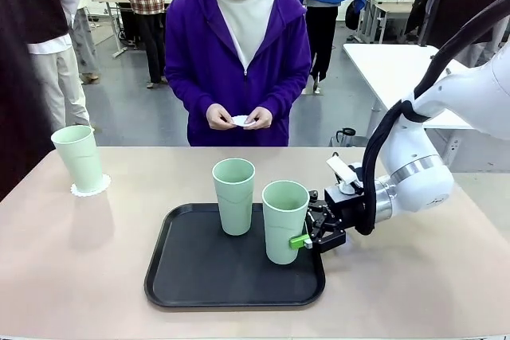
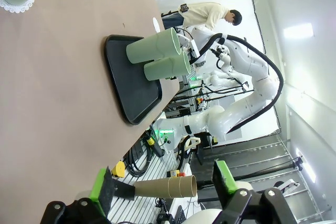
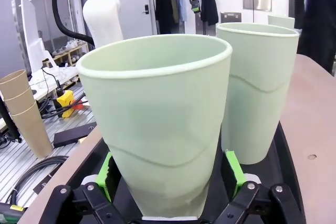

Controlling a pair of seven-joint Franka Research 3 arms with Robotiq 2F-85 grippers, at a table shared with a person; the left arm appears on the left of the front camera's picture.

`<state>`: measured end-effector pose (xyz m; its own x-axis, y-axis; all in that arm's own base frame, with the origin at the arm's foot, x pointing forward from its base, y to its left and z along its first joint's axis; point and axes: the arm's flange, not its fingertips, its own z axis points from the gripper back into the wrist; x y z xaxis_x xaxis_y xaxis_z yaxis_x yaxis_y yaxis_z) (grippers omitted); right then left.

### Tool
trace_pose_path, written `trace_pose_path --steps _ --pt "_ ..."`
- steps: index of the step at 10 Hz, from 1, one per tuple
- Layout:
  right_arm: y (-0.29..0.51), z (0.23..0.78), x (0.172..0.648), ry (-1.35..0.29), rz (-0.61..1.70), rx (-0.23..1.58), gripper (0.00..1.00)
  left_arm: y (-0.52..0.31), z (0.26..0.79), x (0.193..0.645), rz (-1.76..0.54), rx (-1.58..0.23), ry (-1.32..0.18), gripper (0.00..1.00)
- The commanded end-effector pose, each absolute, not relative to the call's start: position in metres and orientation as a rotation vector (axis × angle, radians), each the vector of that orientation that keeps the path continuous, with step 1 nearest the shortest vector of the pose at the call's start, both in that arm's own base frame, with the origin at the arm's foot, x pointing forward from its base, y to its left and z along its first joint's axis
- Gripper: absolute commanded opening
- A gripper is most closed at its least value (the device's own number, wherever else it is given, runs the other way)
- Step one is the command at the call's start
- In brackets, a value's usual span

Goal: Place coasters on the table and set cups on them.
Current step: Take one Reusable plastic cup from the Flat Tray and place it on a coaster set by the human.

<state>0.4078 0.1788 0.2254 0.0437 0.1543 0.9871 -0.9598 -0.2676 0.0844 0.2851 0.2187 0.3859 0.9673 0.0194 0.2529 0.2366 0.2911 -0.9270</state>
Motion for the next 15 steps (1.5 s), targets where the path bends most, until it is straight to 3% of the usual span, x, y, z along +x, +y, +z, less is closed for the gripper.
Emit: trace_pose_path --steps 1,7,8,9,10,12,13,15 --pt "0.183 0.225 0.415 -0.863 1.423 1.360 1.00 0.220 0.387 0.284 -0.152 -1.280 -0.248 1.00" --pt "0.199 0.220 0.411 -0.847 1.468 1.385 1.00 0.220 0.387 0.284 -0.152 -1.280 -0.248 1.00" --pt "0.198 0.220 0.411 -0.856 1.477 1.377 0.43 0.220 0.387 0.284 -0.152 -1.280 -0.248 1.00" --pt "0.195 0.222 0.411 -0.863 1.488 1.359 0.41 0.220 0.387 0.284 -0.152 -1.280 -0.248 1.00" --pt "0.192 0.226 0.411 -0.881 1.485 1.339 0.00 0.220 0.387 0.284 -0.152 -1.280 -0.248 1.00" --pt "0.183 0.240 0.404 -0.946 1.454 1.287 0.00 0.220 0.387 0.284 -0.152 -1.280 -0.248 1.00" --pt "0.175 0.260 0.395 -0.963 1.404 1.261 0.76 0.220 0.387 0.284 -0.152 -1.280 -0.248 1.00" --pt "0.151 0.332 0.379 -1.052 1.291 1.125 0.76 0.220 0.387 0.284 -0.152 -1.280 -0.248 1.00"
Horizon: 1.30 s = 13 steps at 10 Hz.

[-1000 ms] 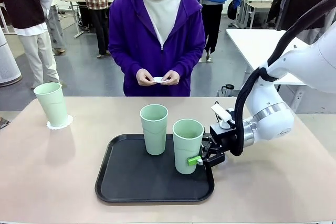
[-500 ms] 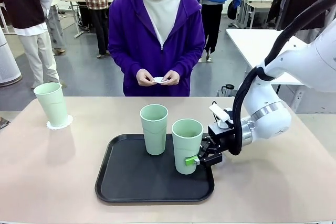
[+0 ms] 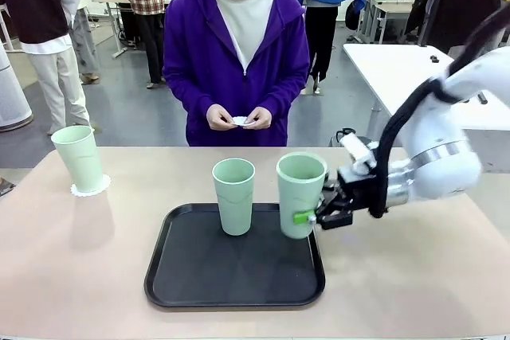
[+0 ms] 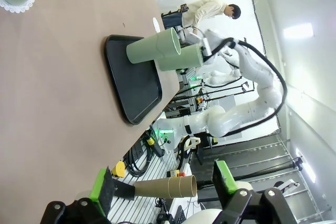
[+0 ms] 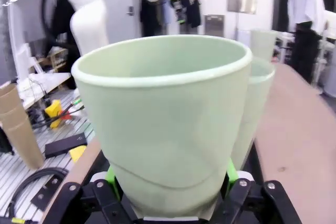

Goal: Place coasters on the table and set cups on them.
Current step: Take one Reusable plastic cup from the Flat Tray and place it on a coaster set by the human.

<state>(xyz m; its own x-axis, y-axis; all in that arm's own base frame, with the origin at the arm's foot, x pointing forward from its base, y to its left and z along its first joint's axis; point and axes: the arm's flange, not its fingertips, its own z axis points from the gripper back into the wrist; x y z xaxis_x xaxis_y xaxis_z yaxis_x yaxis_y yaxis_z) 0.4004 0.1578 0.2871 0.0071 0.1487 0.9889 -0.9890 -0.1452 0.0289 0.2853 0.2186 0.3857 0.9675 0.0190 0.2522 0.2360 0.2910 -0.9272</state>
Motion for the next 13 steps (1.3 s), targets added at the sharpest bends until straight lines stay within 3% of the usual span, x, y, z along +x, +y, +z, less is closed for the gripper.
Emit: trace_pose_path --steps 1,4,6,9,10,13 --pt "0.143 0.372 0.375 -1.089 1.266 1.104 0.76 0.220 0.387 0.284 -0.152 -1.280 -0.248 1.00" --pt "0.139 0.458 0.379 -1.074 1.233 0.993 0.76 0.220 0.387 0.284 -0.152 -1.280 -0.248 1.00" --pt "0.139 0.464 0.386 -1.042 1.231 0.938 0.76 0.220 0.387 0.284 -0.152 -1.280 -0.248 1.00" --pt "0.131 0.472 0.377 -1.115 1.242 0.998 0.76 0.220 0.387 0.284 -0.152 -1.280 -0.248 1.00" --pt "0.136 0.476 0.378 -1.096 1.236 0.970 0.83 0.220 0.387 0.284 -0.152 -1.280 -0.248 1.00" --pt "0.038 0.454 0.475 -1.136 0.999 1.036 0.83 0.220 0.387 0.284 -0.152 -1.280 -0.248 1.00"
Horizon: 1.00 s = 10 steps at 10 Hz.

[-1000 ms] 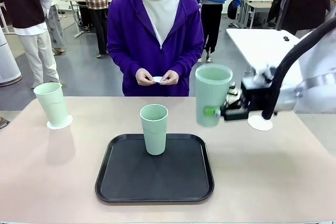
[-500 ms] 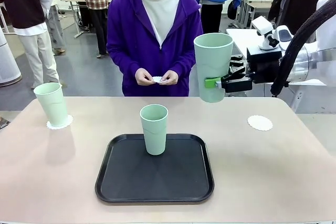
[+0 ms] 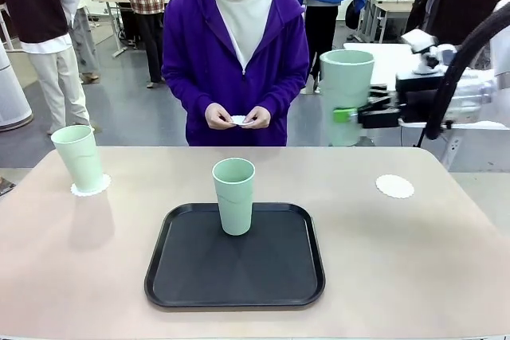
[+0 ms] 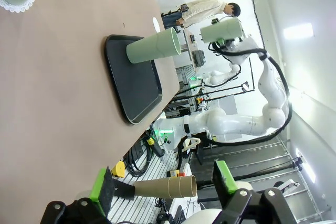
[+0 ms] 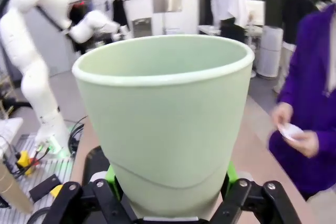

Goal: Place coasters on the table and set cups on them.
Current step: Take one Reusable plastic cup from the Flat Tray and place it on a coaster set by the human.

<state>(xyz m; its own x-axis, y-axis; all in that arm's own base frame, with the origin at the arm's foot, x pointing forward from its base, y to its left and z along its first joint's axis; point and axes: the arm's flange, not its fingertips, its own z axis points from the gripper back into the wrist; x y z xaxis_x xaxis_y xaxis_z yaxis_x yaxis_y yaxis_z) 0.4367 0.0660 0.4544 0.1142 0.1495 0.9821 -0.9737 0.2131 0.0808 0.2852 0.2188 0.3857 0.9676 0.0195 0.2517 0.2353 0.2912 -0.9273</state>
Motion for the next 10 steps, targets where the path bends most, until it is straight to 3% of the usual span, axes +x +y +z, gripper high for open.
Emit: trace_pose_path --steps 1,5,10 --pt "0.004 0.442 0.492 -1.167 0.944 1.008 0.83 0.220 0.387 0.284 -0.152 -1.280 -0.248 1.00" --pt "-0.097 0.398 0.506 -1.236 0.844 0.950 0.83 0.220 0.387 0.284 -0.152 -1.280 -0.248 1.00" --pt "-0.116 0.384 0.497 -1.246 0.851 0.897 0.83 0.220 0.387 0.284 -0.152 -1.280 -0.248 1.00"
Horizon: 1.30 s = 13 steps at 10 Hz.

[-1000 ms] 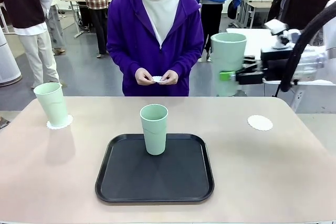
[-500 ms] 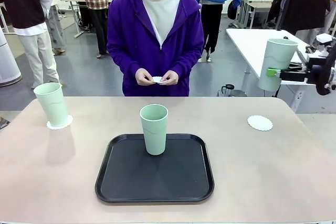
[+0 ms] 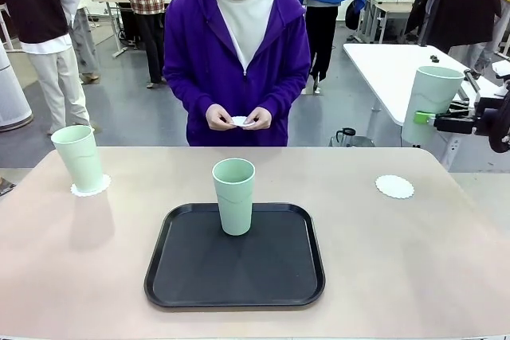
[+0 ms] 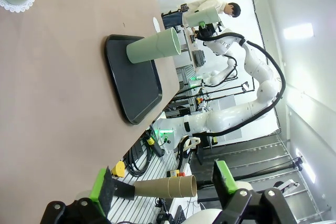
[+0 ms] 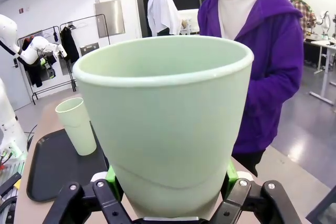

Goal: Place coasters on the table and set cups on them.
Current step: Take one Reusable plastic cup from the Flat Tray and place it on a coaster set by the human.

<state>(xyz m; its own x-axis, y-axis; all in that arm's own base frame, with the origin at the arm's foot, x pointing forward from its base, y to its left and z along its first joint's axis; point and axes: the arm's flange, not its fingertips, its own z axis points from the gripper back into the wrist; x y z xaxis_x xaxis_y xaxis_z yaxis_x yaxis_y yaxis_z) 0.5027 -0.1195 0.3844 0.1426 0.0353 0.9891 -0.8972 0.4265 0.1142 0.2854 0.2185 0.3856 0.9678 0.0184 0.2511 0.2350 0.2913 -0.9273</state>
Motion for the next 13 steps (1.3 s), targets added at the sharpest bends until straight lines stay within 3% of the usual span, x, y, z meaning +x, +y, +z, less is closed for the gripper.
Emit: trace_pose_path --steps 1,6,8,13 --pt "-0.120 0.385 0.503 -1.240 0.817 0.902 0.83 0.220 0.387 0.284 -0.152 -1.280 -0.248 1.00" --pt "-0.120 0.384 0.503 -1.242 0.823 0.898 0.83 0.220 0.387 0.284 -0.152 -1.280 -0.248 1.00" --pt "-0.118 0.345 0.526 -1.229 0.886 0.865 0.83 0.220 0.387 0.284 -0.152 -1.280 -0.248 1.00" --pt "-0.117 0.281 0.530 -1.182 0.935 0.823 0.83 0.220 0.387 0.284 -0.152 -1.280 -0.248 1.00"
